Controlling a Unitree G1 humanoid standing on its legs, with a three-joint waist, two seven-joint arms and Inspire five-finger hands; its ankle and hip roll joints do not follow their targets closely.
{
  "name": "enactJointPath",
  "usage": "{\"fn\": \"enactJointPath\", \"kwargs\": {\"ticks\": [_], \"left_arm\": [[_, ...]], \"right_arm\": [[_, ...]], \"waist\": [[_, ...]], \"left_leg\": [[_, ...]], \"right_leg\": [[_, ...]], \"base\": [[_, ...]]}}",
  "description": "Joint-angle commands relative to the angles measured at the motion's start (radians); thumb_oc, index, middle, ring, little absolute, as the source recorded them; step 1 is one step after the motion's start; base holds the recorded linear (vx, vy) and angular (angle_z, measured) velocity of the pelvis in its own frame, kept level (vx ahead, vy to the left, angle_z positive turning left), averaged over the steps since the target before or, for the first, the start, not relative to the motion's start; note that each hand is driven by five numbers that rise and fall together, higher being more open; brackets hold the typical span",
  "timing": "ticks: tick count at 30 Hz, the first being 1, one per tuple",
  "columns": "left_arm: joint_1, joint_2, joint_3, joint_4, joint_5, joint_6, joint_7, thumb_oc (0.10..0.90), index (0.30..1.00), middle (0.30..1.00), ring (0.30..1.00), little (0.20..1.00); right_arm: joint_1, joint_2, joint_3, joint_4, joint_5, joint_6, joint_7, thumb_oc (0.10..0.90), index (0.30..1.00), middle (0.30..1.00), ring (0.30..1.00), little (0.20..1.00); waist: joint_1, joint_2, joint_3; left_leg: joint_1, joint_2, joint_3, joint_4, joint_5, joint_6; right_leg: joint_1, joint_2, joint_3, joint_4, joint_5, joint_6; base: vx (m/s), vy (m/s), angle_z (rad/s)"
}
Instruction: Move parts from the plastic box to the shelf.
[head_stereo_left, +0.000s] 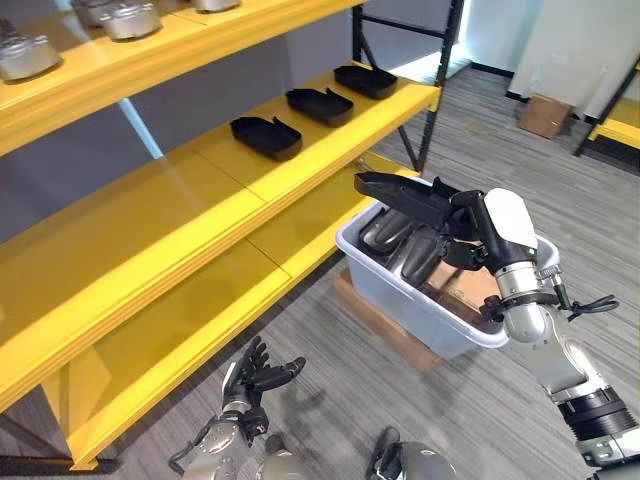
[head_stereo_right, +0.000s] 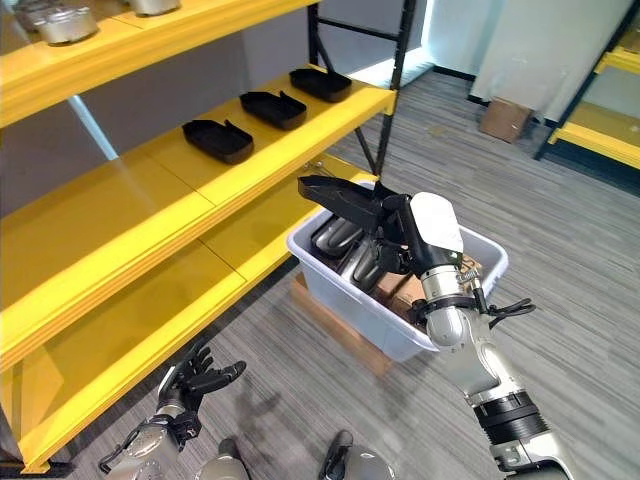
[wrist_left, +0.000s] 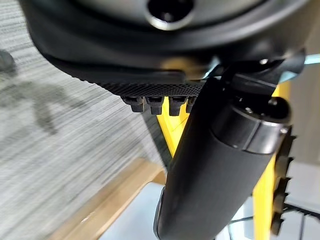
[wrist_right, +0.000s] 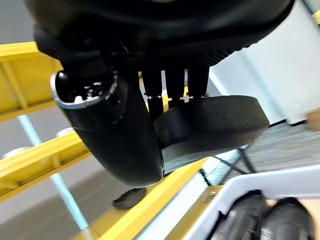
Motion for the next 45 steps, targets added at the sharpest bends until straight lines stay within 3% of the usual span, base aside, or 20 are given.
{"fn": "enactJointPath", "kwargs": {"ticks": [1,14,21,23,24,26,28,29,31,32,34,37,41,44,45], "left_arm": [[-0.011,0.04,0.041,-0.075,0.036,-0.082,-0.002,0.9,1.0,1.0,1.0,1.0],[0.007,0.046,0.057,-0.102,0.036,-0.089,0.008,0.9,1.0,1.0,1.0,1.0],[-0.013,0.066,0.044,-0.126,0.022,-0.097,0.018,0.9,1.0,1.0,1.0,1.0],[-0.022,0.07,0.036,-0.129,0.027,-0.097,0.02,0.9,1.0,1.0,1.0,1.0],[-0.027,0.07,0.031,-0.128,0.033,-0.095,0.019,0.9,1.0,1.0,1.0,1.0],[-0.045,0.073,0.014,-0.129,0.044,-0.094,0.02,0.9,1.0,1.0,1.0,1.0],[-0.055,0.077,-0.001,-0.131,0.053,-0.096,0.02,0.9,1.0,1.0,1.0,1.0],[-0.063,0.079,-0.005,-0.132,0.06,-0.092,0.021,0.9,1.0,1.0,1.0,1.0],[-0.088,0.081,-0.02,-0.113,0.077,-0.09,0.019,0.9,1.0,1.0,1.0,1.0],[-0.089,0.079,-0.02,-0.112,0.077,-0.09,0.019,0.9,1.0,1.0,1.0,1.0],[-0.1,0.073,-0.027,-0.113,0.084,-0.094,0.015,0.9,1.0,1.0,1.0,1.0],[-0.115,0.065,-0.033,-0.107,0.088,-0.098,0.007,0.9,1.0,1.0,1.0,1.0],[-0.144,0.06,-0.043,-0.096,0.093,-0.107,0.008,0.9,1.0,1.0,1.0,1.0],[-0.153,0.06,-0.046,-0.09,0.097,-0.11,0.009,0.9,1.0,1.0,1.0,1.0],[-0.155,0.058,-0.046,-0.086,0.098,-0.108,0.007,0.9,1.0,1.0,1.0,1.0]], "right_arm": [[-0.066,0.026,-0.098,-0.153,-0.006,-0.071,-0.09,0.4,0.3,0.3,0.3,0.3],[-0.112,0.049,-0.064,-0.173,-0.005,-0.08,-0.077,0.4,0.3,0.3,0.3,0.3],[-0.187,0.051,-0.035,-0.164,-0.007,-0.074,-0.085,0.4,0.3,0.3,0.3,0.3],[-0.194,0.054,-0.034,-0.162,-0.011,-0.07,-0.089,0.4,0.3,0.3,0.3,0.3],[-0.186,0.054,-0.038,-0.162,-0.016,-0.069,-0.087,0.4,0.3,0.3,0.3,0.3],[-0.179,0.051,-0.043,-0.161,-0.024,-0.064,-0.088,0.4,0.3,0.3,0.3,0.3],[-0.18,0.055,-0.038,-0.157,-0.026,-0.065,-0.087,0.4,0.3,0.3,0.3,0.3],[-0.178,0.054,-0.04,-0.158,-0.027,-0.063,-0.085,0.4,0.3,0.3,0.3,0.3],[-0.161,0.049,-0.052,-0.157,-0.016,-0.066,-0.087,0.4,0.3,0.3,0.3,0.3],[-0.16,0.047,-0.053,-0.158,-0.016,-0.066,-0.087,0.4,0.3,0.3,0.3,0.3],[-0.147,0.039,-0.065,-0.164,-0.012,-0.069,-0.092,0.4,0.3,0.3,0.3,0.3],[-0.136,0.038,-0.082,-0.168,-0.01,-0.067,-0.095,0.4,0.3,0.3,0.3,0.3],[-0.133,0.03,-0.101,-0.17,-0.025,-0.067,-0.11,0.4,0.3,0.3,0.3,0.3],[-0.122,0.024,-0.117,-0.175,-0.028,-0.068,-0.115,0.4,0.3,0.3,0.3,0.3],[-0.107,0.02,-0.127,-0.177,-0.025,-0.07,-0.113,0.4,0.3,0.3,0.3,0.3]], "waist": [[-0.006,-0.054,-0.092],[0.025,-0.079,-0.102],[0.054,-0.092,-0.072],[0.059,-0.091,-0.068],[0.058,-0.091,-0.068],[0.037,-0.08,-0.056],[0.008,-0.06,-0.032],[-0.009,-0.054,-0.02],[-0.061,-0.034,0.025],[-0.061,-0.034,0.026],[-0.079,-0.028,0.053],[-0.092,-0.033,0.07],[-0.12,-0.043,0.078],[-0.123,-0.06,0.074],[-0.124,-0.069,0.07]], "left_leg": [[-0.08,0.016,-0.029,0.038,0.095,-0.014],[-0.111,-0.041,-0.025,0.038,0.035,0.016],[-0.197,-0.088,-0.061,0.174,-0.083,0.062],[-0.217,-0.117,-0.076,0.205,-0.13,0.087],[-0.217,-0.147,-0.081,0.209,-0.16,0.112],[-0.207,-0.217,-0.105,0.215,-0.209,0.17],[-0.177,-0.266,-0.122,0.205,-0.237,0.211],[-0.16,-0.291,-0.138,0.192,-0.244,0.227],[-0.105,-0.326,-0.183,0.157,-0.238,0.241],[-0.105,-0.326,-0.183,0.158,-0.239,0.24],[-0.098,-0.339,-0.199,0.161,-0.227,0.242],[-0.096,-0.354,-0.229,0.186,-0.245,0.224],[-0.122,-0.37,-0.295,0.23,-0.264,0.192],[-0.143,-0.363,-0.325,0.286,-0.29,0.174],[-0.147,-0.36,-0.333,0.304,-0.298,0.166]], "right_leg": [[0.32,-0.059,-0.032,-0.352,0.086,0.11],[0.339,-0.086,-0.044,-0.432,0.147,0.151],[0.339,-0.145,-0.058,-0.42,0.195,0.184],[0.34,-0.175,-0.064,-0.401,0.222,0.194],[0.329,-0.206,-0.059,-0.356,0.264,0.203],[0.26,-0.276,0.014,-0.195,0.37,0.194],[0.176,-0.285,0.088,-0.058,0.421,0.188],[0.112,-0.256,0.168,0.018,0.401,0.185],[-0.04,-0.115,0.304,0.11,0.28,0.147],[-0.042,-0.116,0.305,0.115,0.276,0.146],[-0.098,-0.091,0.337,0.06,0.245,0.117],[-0.109,-0.09,0.386,-0.058,0.25,0.132],[-0.157,-0.097,0.538,-0.228,0.344,0.173],[-0.139,-0.135,0.541,-0.299,0.407,0.188],[-0.113,-0.139,0.528,-0.323,0.388,0.188]], "base": [[0.06,0.061,0.01],[0.07,0.068,0.07],[0.05,0.128,0.09],[0.07,0.205,0.24],[0.12,0.319,0.26],[0.13,0.39,0.45],[0.1,0.356,1.11],[0.09,0.279,0.88],[0.1,0.208,0.52],[0.09,0.095,0.65],[-0.01,-0.012,0.74],[0.05,-0.085,0.78],[0.06,-0.155,0.61],[0.08,-0.214,1.04],[0.07,-0.233,0.37]]}}
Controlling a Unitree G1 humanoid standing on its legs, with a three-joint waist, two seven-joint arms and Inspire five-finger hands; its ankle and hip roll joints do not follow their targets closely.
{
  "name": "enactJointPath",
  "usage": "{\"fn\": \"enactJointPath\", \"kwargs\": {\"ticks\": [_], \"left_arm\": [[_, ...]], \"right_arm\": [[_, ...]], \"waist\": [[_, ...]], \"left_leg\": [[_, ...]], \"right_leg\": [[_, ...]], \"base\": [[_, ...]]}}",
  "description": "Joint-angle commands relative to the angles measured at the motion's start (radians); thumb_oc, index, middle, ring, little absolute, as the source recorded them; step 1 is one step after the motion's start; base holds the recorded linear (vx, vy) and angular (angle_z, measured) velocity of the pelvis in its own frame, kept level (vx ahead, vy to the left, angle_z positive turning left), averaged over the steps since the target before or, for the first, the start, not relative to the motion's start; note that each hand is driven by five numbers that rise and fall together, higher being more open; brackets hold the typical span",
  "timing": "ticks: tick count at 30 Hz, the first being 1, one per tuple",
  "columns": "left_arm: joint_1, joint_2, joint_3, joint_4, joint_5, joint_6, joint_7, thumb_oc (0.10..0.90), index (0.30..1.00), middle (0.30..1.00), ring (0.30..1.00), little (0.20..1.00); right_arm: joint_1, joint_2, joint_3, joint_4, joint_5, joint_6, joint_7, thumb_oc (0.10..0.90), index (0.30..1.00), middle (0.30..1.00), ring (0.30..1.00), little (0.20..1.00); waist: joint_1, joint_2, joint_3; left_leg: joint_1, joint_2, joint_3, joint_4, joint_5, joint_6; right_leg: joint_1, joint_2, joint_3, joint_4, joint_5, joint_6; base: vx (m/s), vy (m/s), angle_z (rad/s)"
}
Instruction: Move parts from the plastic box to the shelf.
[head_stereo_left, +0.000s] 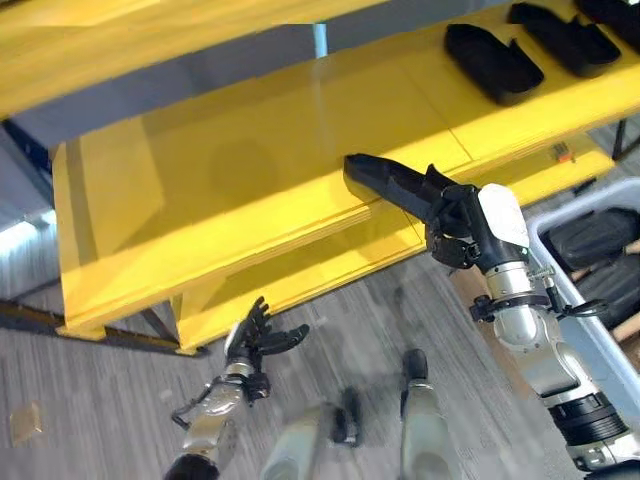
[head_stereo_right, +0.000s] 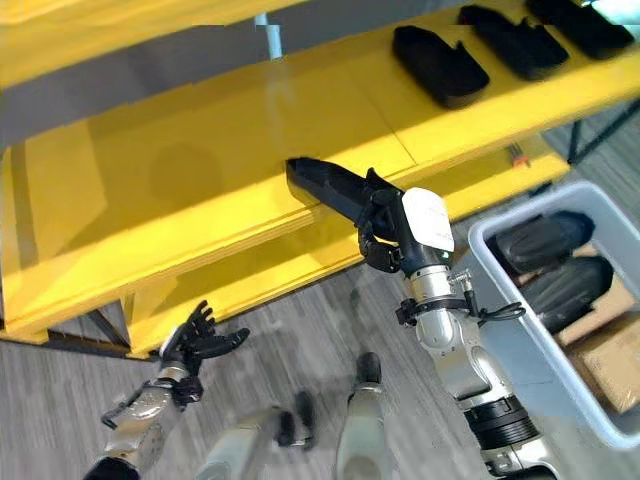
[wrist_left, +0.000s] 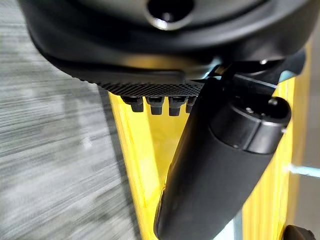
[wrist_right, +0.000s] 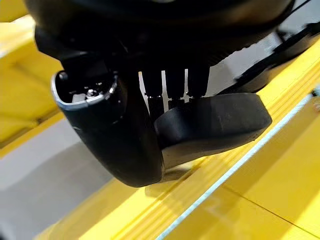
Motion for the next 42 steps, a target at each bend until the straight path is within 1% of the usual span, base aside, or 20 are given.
{"fn": "enactJointPath", "kwargs": {"ticks": [1,6,7,13,20,23,25,27,28,29,30,31,32,33,34,36,37,38,39,42], "left_arm": [[0.026,-0.003,-0.011,-0.091,0.047,-0.087,-0.022,0.9,1.0,1.0,1.0,1.0],[0.062,-0.011,0.01,-0.093,0.039,-0.084,-0.021,0.9,1.0,1.0,1.0,1.0],[0.076,-0.014,0.021,-0.094,0.036,-0.082,-0.022,0.9,1.0,1.0,1.0,1.0],[0.107,-0.022,0.035,-0.097,0.021,-0.078,-0.023,0.9,1.0,1.0,1.0,1.0],[0.116,-0.035,0.031,-0.095,0.016,-0.076,-0.025,0.9,1.0,1.0,1.0,1.0],[0.113,-0.037,0.03,-0.1,0.012,-0.077,-0.02,0.9,1.0,1.0,1.0,1.0],[0.123,-0.039,0.037,-0.106,-0.001,-0.081,-0.01,0.9,1.0,1.0,1.0,1.0],[0.134,-0.045,0.046,-0.106,-0.006,-0.083,-0.008,0.9,1.0,1.0,1.0,1.0],[0.141,-0.049,0.052,-0.107,-0.013,-0.083,-0.006,0.9,1.0,1.0,1.0,1.0],[0.141,-0.048,0.052,-0.107,-0.013,-0.083,-0.006,0.9,1.0,1.0,1.0,1.0],[0.138,-0.048,0.049,-0.103,-0.023,-0.08,-0.002,0.9,1.0,1.0,1.0,1.0],[0.131,-0.045,0.045,-0.102,-0.024,-0.078,-0.004,0.9,1.0,1.0,1.0,1.0],[0.129,-0.045,0.04,-0.097,-0.022,-0.07,-0.007,0.9,1.0,1.0,1.0,1.0],[0.126,-0.043,0.037,-0.097,-0.02,-0.065,-0.013,0.9,1.0,1.0,1.0,1.0],[0.125,-0.044,0.029,-0.088,-0.011,-0.062,-0.02,0.9,1.0,1.0,1.0,1.0],[0.127,-0.043,0.024,-0.088,-0.006,-0.063,-0.021,0.9,1.0,1.0,1.0,1.0],[0.135,-0.042,0.025,-0.082,-0.004,-0.064,-0.02,0.9,1.0,1.0,1.0,1.0],[0.14,-0.04,0.027,-0.087,-0.004,-0.064,-0.021,0.9,1.0,1.0,1.0,1.0],[0.133,-0.041,0.018,-0.085,0.012,-0.056,-0.023,0.9,1.0,1.0,1.0,1.0],[0.124,-0.041,0.014,-0.088,0.016,-0.059,-0.032,0.9,1.0,1.0,1.0,1.0]], "right_arm": [[-0.088,-0.04,-0.114,-0.112,-0.011,-0.075,-0.093,0.4,0.3,0.3,0.3,0.3],[-0.096,-0.037,-0.112,-0.124,0.009,-0.096,-0.081,0.4,0.3,0.3,0.3,0.3],[-0.107,-0.034,-0.106,-0.125,0.014,-0.102,-0.078,0.4,0.3,0.3,0.3,0.3],[-0.146,-0.022,-0.07,-0.114,0.028,-0.112,-0.07,0.4,0.3,0.3,0.3,0.3],[-0.177,-0.017,-0.039,-0.103,0.036,-0.121,-0.069,0.4,0.3,0.3,0.3,0.3],[-0.197,-0.02,-0.022,-0.097,0.041,-0.123,-0.069,0.4,0.3,0.3,0.3,0.3],[-0.212,-0.02,-0.006,-0.093,0.053,-0.127,-0.067,0.4,0.3,0.3,0.3,0.3],[-0.221,-0.021,0.006,-0.092,0.064,-0.133,-0.063,0.4,0.3,0.3,0.3,0.3],[-0.222,-0.021,0.011,-0.09,0.07,-0.135,-0.06,0.4,0.3,0.3,0.3,0.3],[-0.222,-0.021,0.011,-0.089,0.071,-0.135,-0.06,0.4,0.3,0.3,0.3,0.3],[-0.214,-0.025,0.013,-0.085,0.09,-0.138,-0.062,0.4,0.3,0.3,0.3,0.3],[-0.209,-0.029,0.007,-0.087,0.094,-0.135,-0.063,0.4,0.3,0.3,0.3,0.3],[-0.188,-0.035,-0.009,-0.095,0.09,-0.133,-0.067,0.4,0.3,0.3,0.3,0.3],[-0.17,-0.042,-0.021,-0.095,0.082,-0.126,-0.067,0.4,0.3,0.3,0.3,0.3],[-0.148,-0.046,-0.033,-0.099,0.079,-0.122,-0.066,0.4,0.3,0.3,0.3,0.3],[-0.132,-0.05,-0.043,-0.109,0.076,-0.121,-0.064,0.4,0.3,0.3,0.3,0.3],[-0.118,-0.045,-0.044,-0.12,0.069,-0.123,-0.064,0.4,0.3,0.3,0.3,0.3],[-0.098,-0.038,-0.057,-0.124,0.068,-0.122,-0.062,0.4,0.3,0.3,0.3,0.3],[-0.083,-0.025,-0.061,-0.12,0.071,-0.119,-0.05,0.4,0.3,0.3,0.3,0.3],[-0.066,-0.024,-0.078,-0.122,0.07,-0.118,-0.047,0.4,0.3,0.3,0.3,0.3]], "waist": [[-0.023,0.005,-0.13],[-0.011,0.001,-0.163],[-0.006,0.0,-0.176],[0.012,-0.003,-0.208],[0.021,0.007,-0.247],[0.024,0.012,-0.253],[0.031,0.011,-0.257],[0.04,0.007,-0.256],[0.049,0.004,-0.254],[0.046,0.005,-0.254],[0.07,-0.009,-0.221],[0.07,-0.019,-0.205],[0.061,-0.027,-0.201],[0.056,-0.024,-0.205],[0.054,-0.013,-0.207],[0.058,-0.011,-0.207],[0.062,-0.005,-0.214],[0.056,-0.005,-0.22],[0.054,-0.009,-0.223],[0.044,-0.006,-0.238]], "left_leg": [[0.059,0.093,-0.059,-0.084,0.015,-0.092],[0.09,0.159,-0.096,-0.108,0.025,-0.129],[0.106,0.188,-0.102,-0.134,0.038,-0.145],[0.165,0.249,-0.105,-0.22,0.077,-0.175],[0.22,0.284,-0.109,-0.303,0.114,-0.195],[0.233,0.301,-0.12,-0.329,0.137,-0.206],[0.242,0.318,-0.132,-0.35,0.161,-0.214],[0.232,0.326,-0.142,-0.333,0.201,-0.218],[0.21,0.329,-0.147,-0.297,0.254,-0.225],[0.207,0.33,-0.15,-0.295,0.255,-0.226],[0.118,0.313,-0.174,-0.132,0.375,-0.237],[0.055,0.292,-0.168,-0.058,0.385,-0.225],[0.03,0.312,-0.087,-0.033,0.369,-0.208],[0.015,0.319,-0.047,-0.059,0.361,-0.204],[-0.003,0.303,-0.008,-0.107,0.343,-0.202],[0.005,0.284,-0.003,-0.148,0.329,-0.197],[0.044,0.275,0.001,-0.207,0.3,-0.184],[0.064,0.281,0.001,-0.233,0.301,-0.183],[0.069,0.233,-0.015,-0.233,0.245,-0.164],[0.102,0.23,0.024,-0.276,0.218,-0.155]], "right_leg": [[0.08,0.052,-0.102,-0.012,0.013,0.009],[0.133,0.095,-0.167,0.003,-0.052,0.008],[0.147,0.106,-0.19,0.01,-0.072,0.005],[0.175,0.147,-0.231,0.021,-0.114,-0.006],[0.2,0.179,-0.26,0.044,-0.159,-0.024],[0.207,0.196,-0.273,0.064,-0.187,-0.039],[0.213,0.225,-0.286,0.085,-0.219,-0.065],[0.229,0.243,-0.291,0.077,-0.23,-0.08],[0.246,0.252,-0.297,0.058,-0.235,-0.092],[0.248,0.253,-0.3,0.054,-0.234,-0.093],[0.296,0.257,-0.325,0.012,-0.232,-0.129],[0.31,0.252,-0.349,-0.011,-0.222,-0.14],[0.332,0.255,-0.378,-0.031,-0.228,-0.15],[0.343,0.258,-0.399,-0.047,-0.23,-0.15],[0.359,0.259,-0.416,-0.063,-0.23,-0.145],[0.362,0.256,-0.415,-0.062,-0.23,-0.136],[0.357,0.257,-0.413,-0.05,-0.235,-0.125],[0.362,0.259,-0.411,-0.051,-0.239,-0.125],[0.369,0.228,-0.418,-0.052,-0.228,-0.108],[0.382,0.204,-0.433,-0.062,-0.22,-0.086]], "base": [[0.09,-0.236,0.29],[0.1,-0.27,0.26],[0.07,-0.235,0.09],[0.08,-0.187,-0.06],[0.06,-0.128,0.05],[0.04,-0.143,0.15],[0.05,-0.207,0.2],[0.04,-0.186,0.16],[0.01,-0.116,0.09],[-0.02,-0.217,0.02],[-0.08,-0.242,0.07],[-0.05,-0.355,0.51],[-0.02,-0.229,0.92],[0.06,-0.131,1.14],[0.08,0.009,1.12],[0.08,0.059,0.93],[0.1,0.072,0.39],[0.17,0.182,-0.1],[0.16,0.179,-0.26],[0.11,0.154,-0.01]]}}
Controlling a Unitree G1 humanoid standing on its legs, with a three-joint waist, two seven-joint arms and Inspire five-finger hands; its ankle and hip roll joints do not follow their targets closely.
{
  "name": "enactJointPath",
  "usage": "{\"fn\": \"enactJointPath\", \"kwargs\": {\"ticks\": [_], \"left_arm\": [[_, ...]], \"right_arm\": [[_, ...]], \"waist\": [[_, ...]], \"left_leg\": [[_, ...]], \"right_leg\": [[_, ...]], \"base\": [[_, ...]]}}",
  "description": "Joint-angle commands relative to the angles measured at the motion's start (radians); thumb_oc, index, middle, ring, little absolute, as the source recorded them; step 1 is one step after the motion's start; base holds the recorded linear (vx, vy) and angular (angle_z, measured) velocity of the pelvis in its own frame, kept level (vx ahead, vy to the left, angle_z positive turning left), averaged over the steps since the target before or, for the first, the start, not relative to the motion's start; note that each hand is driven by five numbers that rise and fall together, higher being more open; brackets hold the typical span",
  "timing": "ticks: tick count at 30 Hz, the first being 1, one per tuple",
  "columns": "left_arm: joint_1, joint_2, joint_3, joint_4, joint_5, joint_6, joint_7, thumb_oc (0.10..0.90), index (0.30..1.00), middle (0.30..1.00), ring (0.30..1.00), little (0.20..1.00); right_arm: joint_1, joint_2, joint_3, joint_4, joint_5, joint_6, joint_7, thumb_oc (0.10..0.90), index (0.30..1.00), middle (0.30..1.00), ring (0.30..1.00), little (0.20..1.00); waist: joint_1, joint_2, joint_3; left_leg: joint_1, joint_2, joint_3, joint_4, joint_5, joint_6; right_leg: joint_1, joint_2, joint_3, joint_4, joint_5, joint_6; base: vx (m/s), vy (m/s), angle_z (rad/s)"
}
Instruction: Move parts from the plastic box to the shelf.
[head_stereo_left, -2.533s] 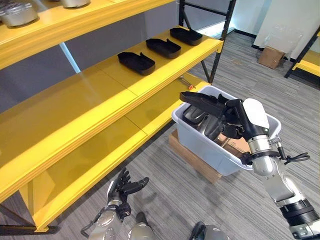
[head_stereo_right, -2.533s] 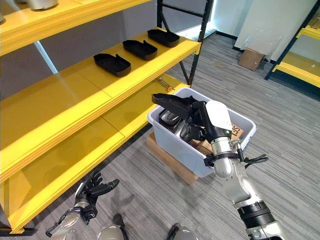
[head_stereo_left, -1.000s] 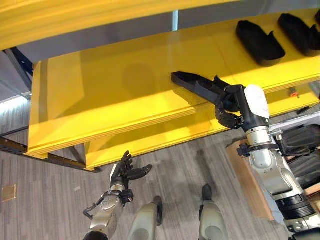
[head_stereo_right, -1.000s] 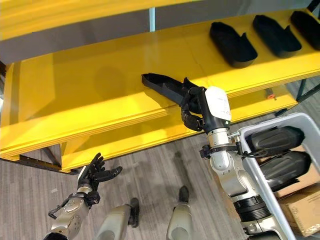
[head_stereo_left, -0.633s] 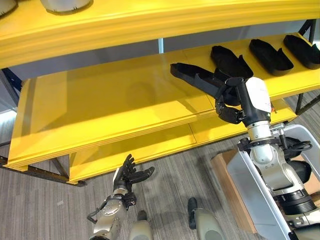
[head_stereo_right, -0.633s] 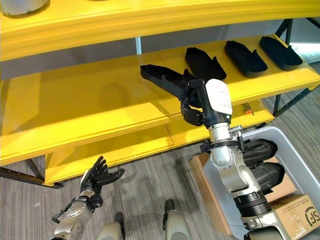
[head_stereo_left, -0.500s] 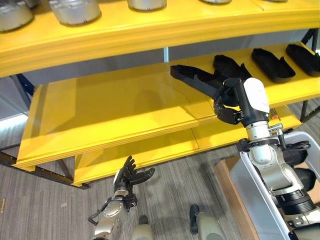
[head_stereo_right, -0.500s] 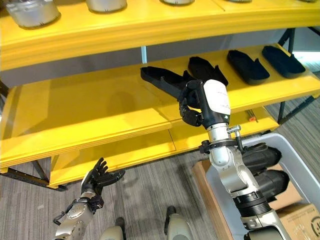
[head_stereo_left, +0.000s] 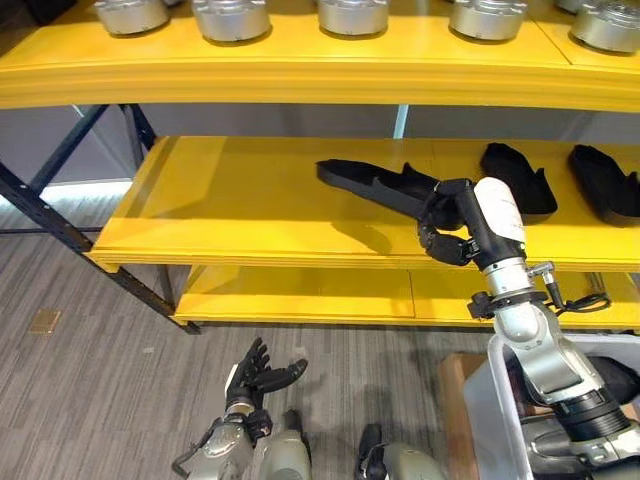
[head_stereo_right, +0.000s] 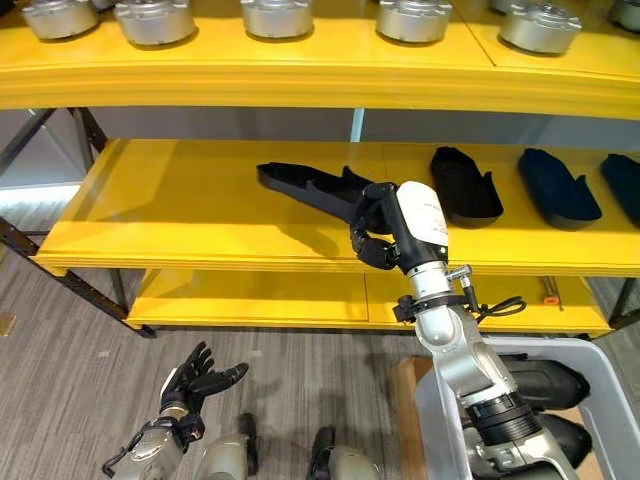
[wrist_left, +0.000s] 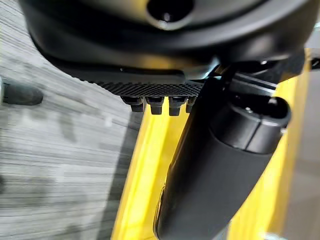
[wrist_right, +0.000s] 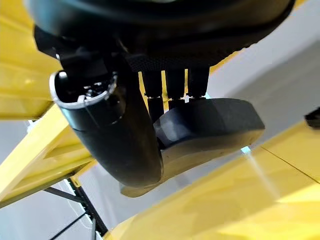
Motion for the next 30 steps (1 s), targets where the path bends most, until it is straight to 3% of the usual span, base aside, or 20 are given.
{"fn": "enactJointPath", "kwargs": {"ticks": [1,5,20,23,26,28,29,30], "left_arm": [[-0.056,0.048,0.001,-0.102,0.04,-0.084,-0.031,0.9,1.0,1.0,1.0,1.0],[-0.053,0.057,0.015,-0.105,0.054,-0.087,-0.029,0.9,1.0,1.0,1.0,1.0],[-0.036,0.058,0.029,-0.113,0.052,-0.084,-0.022,0.9,1.0,1.0,1.0,1.0],[-0.044,0.065,0.021,-0.116,0.058,-0.084,-0.02,0.9,1.0,1.0,1.0,1.0],[-0.068,0.08,-0.003,-0.121,0.067,-0.088,-0.024,0.9,1.0,1.0,1.0,1.0],[-0.079,0.08,-0.01,-0.127,0.065,-0.092,-0.028,0.9,1.0,1.0,1.0,1.0],[-0.093,0.085,-0.01,-0.13,0.06,-0.098,-0.021,0.9,1.0,1.0,1.0,1.0],[-0.094,0.085,-0.01,-0.13,0.06,-0.098,-0.021,0.9,1.0,1.0,1.0,1.0]], "right_arm": [[-0.073,-0.014,-0.122,-0.118,0.009,-0.057,-0.065,0.4,0.3,0.3,0.3,0.3],[-0.074,0.0,-0.117,-0.113,0.006,-0.054,-0.057,0.4,0.3,0.3,0.3,0.3],[-0.106,0.015,-0.088,-0.096,-0.009,-0.046,-0.046,0.4,0.3,0.3,0.3,0.3],[-0.108,0.016,-0.088,-0.093,-0.012,-0.046,-0.046,0.4,0.3,0.3,0.3,0.3],[-0.13,0.017,-0.086,-0.092,-0.017,-0.043,-0.053,0.4,0.3,0.3,0.3,0.3],[-0.144,0.021,-0.083,-0.09,-0.024,-0.041,-0.059,0.4,0.3,0.3,0.3,0.3],[-0.169,0.026,-0.074,-0.085,-0.026,-0.036,-0.065,0.4,0.3,0.3,0.3,0.3],[-0.172,0.026,-0.073,-0.083,-0.026,-0.036,-0.066,0.4,0.3,0.3,0.3,0.3]], "waist": [[-0.022,-0.025,-0.067],[-0.015,-0.024,-0.093],[0.004,-0.049,-0.104],[-0.002,-0.047,-0.082],[-0.025,-0.037,-0.053],[-0.018,-0.022,-0.054],[-0.003,-0.013,-0.048],[-0.004,-0.012,-0.047]], "left_leg": [[-0.019,-0.018,0.018,0.055,-0.062,0.002],[0.023,-0.036,0.045,0.009,-0.075,0.012],[0.041,-0.047,0.064,0.023,-0.117,0.031],[0.044,-0.056,0.051,0.029,-0.137,0.05],[0.032,-0.068,0.029,0.034,-0.134,0.065],[0.015,-0.064,0.024,0.045,-0.136,0.06],[0.008,-0.039,0.028,0.06,-0.147,0.042],[0.007,-0.038,0.027,0.063,-0.149,0.042]], "right_leg": [[0.169,-0.131,0.022,-0.104,-0.002,0.121],[0.182,-0.161,0.025,-0.127,0.015,0.144],[0.189,-0.189,0.026,-0.136,0.04,0.176],[0.137,-0.2,0.053,-0.016,0.06,0.198],[0.056,-0.191,0.145,0.1,0.101,0.223],[0.051,-0.221,0.162,0.047,0.093,0.207],[0.04,-0.3,0.132,-0.028,0.135,0.201],[0.045,-0.299,0.13,-0.036,0.139,0.202]], "base": [[0.07,0.13,0.18],[0.11,0.145,-0.08],[0.03,0.038,-0.02],[-0.03,0.069,-0.02],[-0.09,0.054,0.15],[-0.06,-0.06,0.34],[-0.04,-0.107,0.14],[-0.04,-0.247,-0.12]]}}
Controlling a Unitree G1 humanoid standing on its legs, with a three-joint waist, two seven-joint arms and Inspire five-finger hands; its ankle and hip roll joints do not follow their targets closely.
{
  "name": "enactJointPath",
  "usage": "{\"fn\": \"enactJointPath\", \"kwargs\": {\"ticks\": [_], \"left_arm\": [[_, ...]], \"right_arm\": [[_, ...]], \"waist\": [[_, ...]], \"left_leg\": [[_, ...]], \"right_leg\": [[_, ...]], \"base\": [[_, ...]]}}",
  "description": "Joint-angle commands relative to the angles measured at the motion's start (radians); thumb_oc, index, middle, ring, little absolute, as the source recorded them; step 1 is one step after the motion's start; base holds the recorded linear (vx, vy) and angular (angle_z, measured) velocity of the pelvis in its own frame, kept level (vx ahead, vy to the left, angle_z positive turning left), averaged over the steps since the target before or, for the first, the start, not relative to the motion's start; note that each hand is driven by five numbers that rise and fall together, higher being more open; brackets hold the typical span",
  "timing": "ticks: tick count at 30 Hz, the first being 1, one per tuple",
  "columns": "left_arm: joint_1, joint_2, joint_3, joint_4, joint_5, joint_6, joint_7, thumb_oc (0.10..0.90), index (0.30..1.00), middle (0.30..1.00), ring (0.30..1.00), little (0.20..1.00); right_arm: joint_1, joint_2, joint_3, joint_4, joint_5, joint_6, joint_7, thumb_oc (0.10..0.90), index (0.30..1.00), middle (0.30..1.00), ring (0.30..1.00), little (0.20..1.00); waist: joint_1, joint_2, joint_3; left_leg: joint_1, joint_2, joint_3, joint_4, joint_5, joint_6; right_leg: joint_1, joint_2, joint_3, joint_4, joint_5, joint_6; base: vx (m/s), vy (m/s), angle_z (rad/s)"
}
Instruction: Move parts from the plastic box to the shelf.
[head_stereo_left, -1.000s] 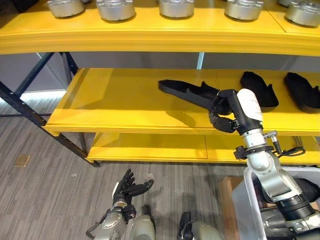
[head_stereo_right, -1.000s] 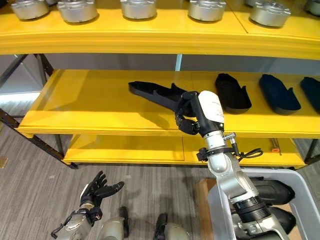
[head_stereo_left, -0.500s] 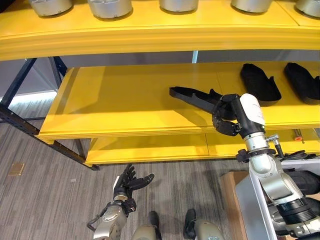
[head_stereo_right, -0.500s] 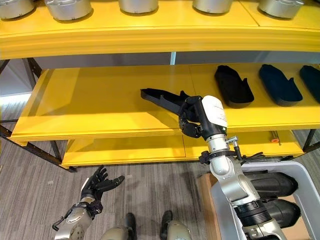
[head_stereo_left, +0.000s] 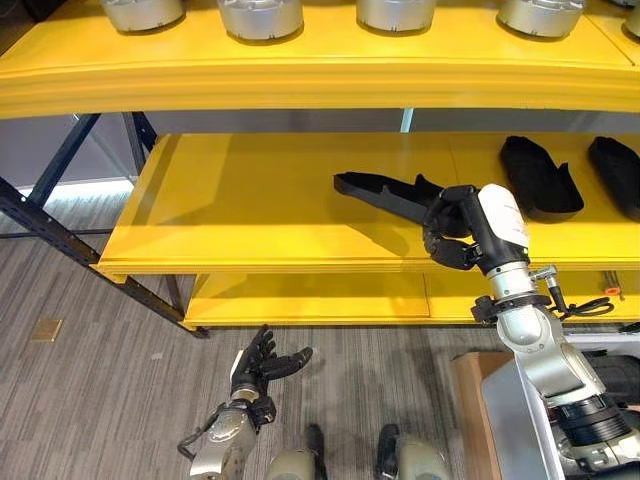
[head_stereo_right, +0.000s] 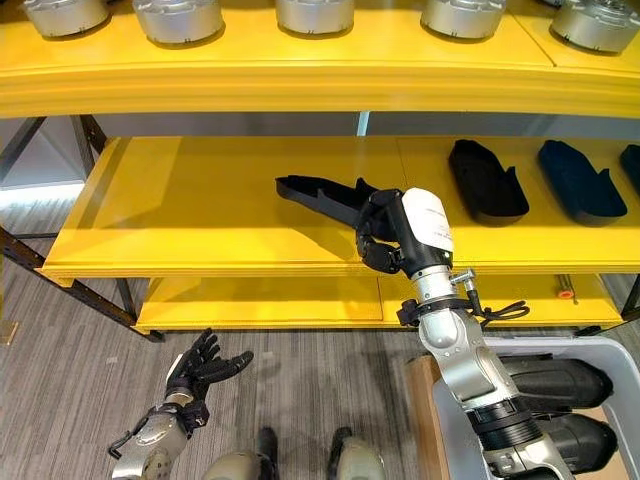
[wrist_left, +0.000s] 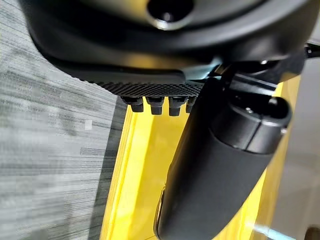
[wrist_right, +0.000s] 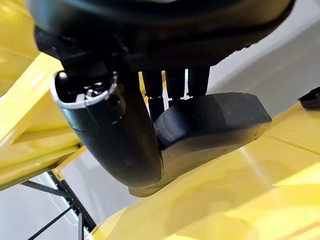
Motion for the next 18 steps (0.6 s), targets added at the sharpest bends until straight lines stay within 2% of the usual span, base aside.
{"fn": "enactJointPath", "kwargs": {"ticks": [1,2,3,4,6,7,12,18], "left_arm": [[-0.022,0.096,0.011,-0.124,0.008,-0.097,0.012,0.9,1.0,1.0,1.0,1.0],[-0.022,0.097,0.011,-0.125,0.008,-0.097,0.012,0.9,1.0,1.0,1.0,1.0],[-0.018,0.098,0.017,-0.119,0.006,-0.096,0.011,0.9,1.0,1.0,1.0,1.0],[-0.016,0.095,0.021,-0.118,0.001,-0.095,0.012,0.9,1.0,1.0,1.0,1.0],[-0.01,0.091,0.023,-0.116,-0.002,-0.094,0.009,0.9,1.0,1.0,1.0,1.0],[-0.001,0.088,0.021,-0.119,-0.002,-0.09,0.004,0.9,1.0,1.0,1.0,1.0],[0.017,0.09,0.024,-0.117,-0.006,-0.088,-0.004,0.9,1.0,1.0,1.0,1.0],[0.029,0.094,0.022,-0.119,-0.016,-0.083,-0.009,0.9,1.0,1.0,1.0,1.0]], "right_arm": [[-0.184,0.022,-0.039,-0.088,-0.018,-0.059,-0.089,0.4,0.3,0.3,0.3,0.3],[-0.184,0.023,-0.039,-0.088,-0.018,-0.059,-0.088,0.4,0.3,0.3,0.3,0.3],[-0.174,0.021,-0.041,-0.094,-0.018,-0.059,-0.077,0.4,0.3,0.3,0.3,0.3],[-0.169,0.018,-0.044,-0.097,-0.018,-0.061,-0.077,0.4,0.3,0.3,0.3,0.3],[-0.162,0.019,-0.049,-0.107,-0.011,-0.064,-0.074,0.4,0.3,0.3,0.3,0.3],[-0.152,0.015,-0.054,-0.12,-0.003,-0.07,-0.068,0.4,0.3,0.3,0.3,0.3],[-0.182,0.008,-0.039,-0.121,0.015,-0.081,-0.069,0.4,0.3,0.3,0.3,0.3],[-0.255,0.008,-0.003,-0.109,0.026,-0.083,-0.074,0.4,0.3,0.3,0.3,0.3]], "waist": [[0.025,-0.049,-0.047],[0.024,-0.048,-0.046],[0.025,-0.067,-0.049],[0.023,-0.073,-0.051],[0.02,-0.071,-0.052],[0.017,-0.065,-0.048],[0.008,-0.045,-0.033],[0.011,-0.031,-0.027]], "left_leg": [[-0.031,0.089,-0.017,0.12,-0.094,-0.049],[-0.033,0.089,-0.019,0.126,-0.097,-0.049],[-0.047,0.103,-0.024,0.148,-0.099,-0.064],[-0.05,0.114,-0.028,0.147,-0.093,-0.073],[-0.051,0.124,-0.035,0.151,-0.09,-0.08],[-0.057,0.138,-0.049,0.152,-0.081,-0.089],[-0.067,0.18,-0.074,0.139,-0.053,-0.113],[-0.066,0.206,-0.082,0.123,-0.03,-0.126]], "right_leg": [[0.12,-0.174,-0.067,-0.275,0.233,0.074],[0.123,-0.173,-0.069,-0.279,0.236,0.075],[0.137,-0.146,-0.059,-0.291,0.203,0.085],[0.133,-0.134,-0.059,-0.28,0.19,0.087],[0.128,-0.126,-0.069,-0.265,0.178,0.084],[0.129,-0.111,-0.078,-0.238,0.149,0.078],[0.099,-0.071,-0.094,-0.155,0.082,0.055],[0.065,-0.045,-0.095,-0.095,0.044,0.039]], "base": [[-0.01,-0.148,-0.26],[-0.01,-0.3,-0.3],[0.01,-0.215,-0.15],[0.01,-0.279,0.03],[0.0,-0.159,0.26],[0.0,-0.128,0.06],[-0.04,-0.165,0.1],[-0.02,-0.114,-0.03]]}}
